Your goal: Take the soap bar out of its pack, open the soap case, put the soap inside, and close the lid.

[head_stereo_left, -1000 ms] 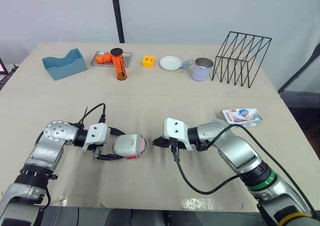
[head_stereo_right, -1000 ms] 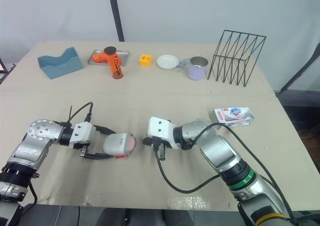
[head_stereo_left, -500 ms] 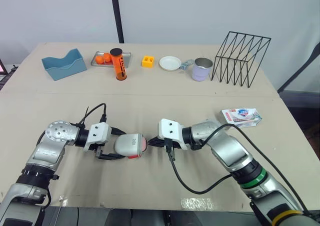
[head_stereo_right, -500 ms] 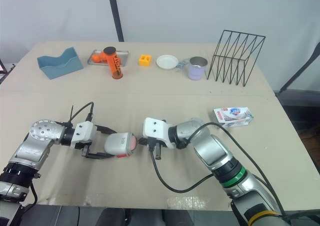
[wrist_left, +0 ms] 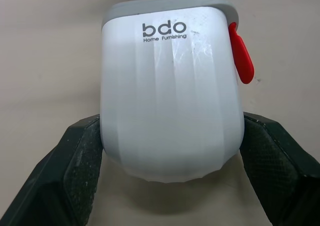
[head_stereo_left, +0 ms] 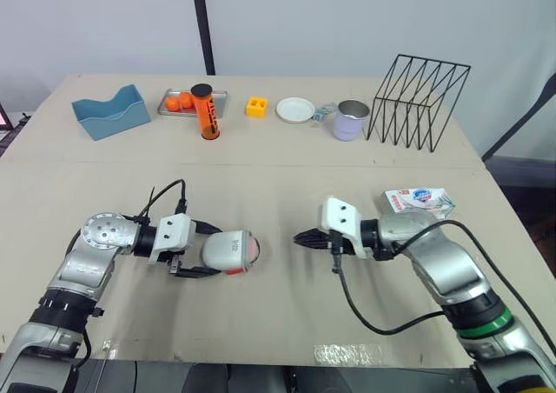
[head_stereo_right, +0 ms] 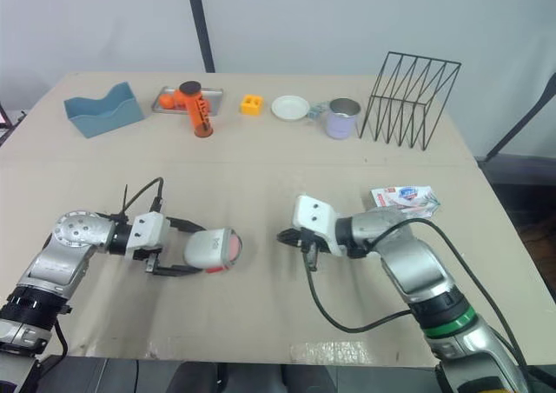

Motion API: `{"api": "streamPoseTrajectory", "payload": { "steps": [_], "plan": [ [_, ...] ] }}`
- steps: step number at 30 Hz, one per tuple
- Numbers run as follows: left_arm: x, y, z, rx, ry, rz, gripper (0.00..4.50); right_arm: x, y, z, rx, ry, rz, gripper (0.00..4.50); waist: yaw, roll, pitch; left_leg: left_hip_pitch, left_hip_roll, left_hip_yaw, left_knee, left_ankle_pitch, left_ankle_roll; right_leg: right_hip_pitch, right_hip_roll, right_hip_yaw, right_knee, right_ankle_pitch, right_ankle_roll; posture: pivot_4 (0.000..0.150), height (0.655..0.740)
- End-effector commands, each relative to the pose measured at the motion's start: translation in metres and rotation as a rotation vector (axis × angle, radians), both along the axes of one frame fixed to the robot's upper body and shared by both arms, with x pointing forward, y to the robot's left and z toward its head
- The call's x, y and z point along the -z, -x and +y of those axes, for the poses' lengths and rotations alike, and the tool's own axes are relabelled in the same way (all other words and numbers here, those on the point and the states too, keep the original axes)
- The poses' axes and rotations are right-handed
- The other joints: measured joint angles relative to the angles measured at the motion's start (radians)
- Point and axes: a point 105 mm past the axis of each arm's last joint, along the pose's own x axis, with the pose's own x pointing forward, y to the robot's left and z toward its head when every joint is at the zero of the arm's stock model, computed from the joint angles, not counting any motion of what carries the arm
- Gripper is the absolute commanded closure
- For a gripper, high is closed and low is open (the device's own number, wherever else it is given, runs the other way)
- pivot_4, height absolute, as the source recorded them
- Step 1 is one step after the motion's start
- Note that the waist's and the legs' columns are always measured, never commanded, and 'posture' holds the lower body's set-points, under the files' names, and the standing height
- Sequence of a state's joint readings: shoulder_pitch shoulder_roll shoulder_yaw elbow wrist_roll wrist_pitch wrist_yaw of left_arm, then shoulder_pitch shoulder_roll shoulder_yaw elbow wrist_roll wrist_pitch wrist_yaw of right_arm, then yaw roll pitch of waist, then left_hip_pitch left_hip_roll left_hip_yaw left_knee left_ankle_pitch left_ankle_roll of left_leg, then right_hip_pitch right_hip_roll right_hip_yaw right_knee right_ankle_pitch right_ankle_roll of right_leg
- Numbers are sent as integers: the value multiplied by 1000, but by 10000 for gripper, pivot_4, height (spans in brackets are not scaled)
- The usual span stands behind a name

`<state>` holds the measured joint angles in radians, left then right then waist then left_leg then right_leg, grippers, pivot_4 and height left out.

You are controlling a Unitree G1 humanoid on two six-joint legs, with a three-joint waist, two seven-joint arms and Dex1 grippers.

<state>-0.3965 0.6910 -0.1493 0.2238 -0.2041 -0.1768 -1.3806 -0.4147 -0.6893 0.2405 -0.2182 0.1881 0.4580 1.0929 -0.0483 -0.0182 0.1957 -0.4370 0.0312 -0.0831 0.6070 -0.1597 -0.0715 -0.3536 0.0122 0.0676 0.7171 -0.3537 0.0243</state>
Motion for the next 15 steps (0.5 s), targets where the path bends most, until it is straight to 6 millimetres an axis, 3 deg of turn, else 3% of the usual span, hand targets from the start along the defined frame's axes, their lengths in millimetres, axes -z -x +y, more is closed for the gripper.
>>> {"api": "streamPoseTrajectory", "payload": {
  "steps": [1, 5, 6, 10, 13, 15],
  "plan": [
    [-16, 0, -5, 6, 56, -80, 10080, -16, 5, -9, -9, -33, -27, 44117, 1, 0, 0, 0, 0, 0, 0, 0, 0, 0, 0, 0, 0, 0, 0, 1500, 7400],
    [-17, 2, -9, 1, 84, -90, 10080, -21, 13, -10, -27, -95, 25, 44117, 0, 0, 0, 0, 0, 0, 0, 0, 0, 0, 0, 0, 0, 0, 0, 1500, 7400],
    [-18, 3, -10, 2, 91, -95, 10080, -22, 14, -11, -16, -105, 50, 41797, 0, 0, 0, 0, 0, 0, 0, 0, 0, 0, 0, 0, 0, 0, 0, 1500, 7400],
    [-24, 5, -17, 1, 126, -144, 10080, -19, 25, -15, 51, -156, 277, 28943, 1, 0, 0, 0, 0, 0, 0, 0, 0, 0, 0, 0, 0, 0, 0, 1500, 7400],
    [-31, 5, -22, -1, 146, -197, 10080, -18, 33, -17, 138, -200, 500, 15071, 2, 0, 0, 0, 0, 0, 0, 0, 0, 1, 0, 0, 0, 0, 0, 1500, 7400],
    [-35, 5, -27, 0, 157, -237, 10080, -19, 38, -18, 182, -225, 623, 8533, 3, 0, 0, 0, 0, 0, 0, 0, 0, 1, 0, 0, 0, 0, 0, 1500, 7400]
  ]
}}
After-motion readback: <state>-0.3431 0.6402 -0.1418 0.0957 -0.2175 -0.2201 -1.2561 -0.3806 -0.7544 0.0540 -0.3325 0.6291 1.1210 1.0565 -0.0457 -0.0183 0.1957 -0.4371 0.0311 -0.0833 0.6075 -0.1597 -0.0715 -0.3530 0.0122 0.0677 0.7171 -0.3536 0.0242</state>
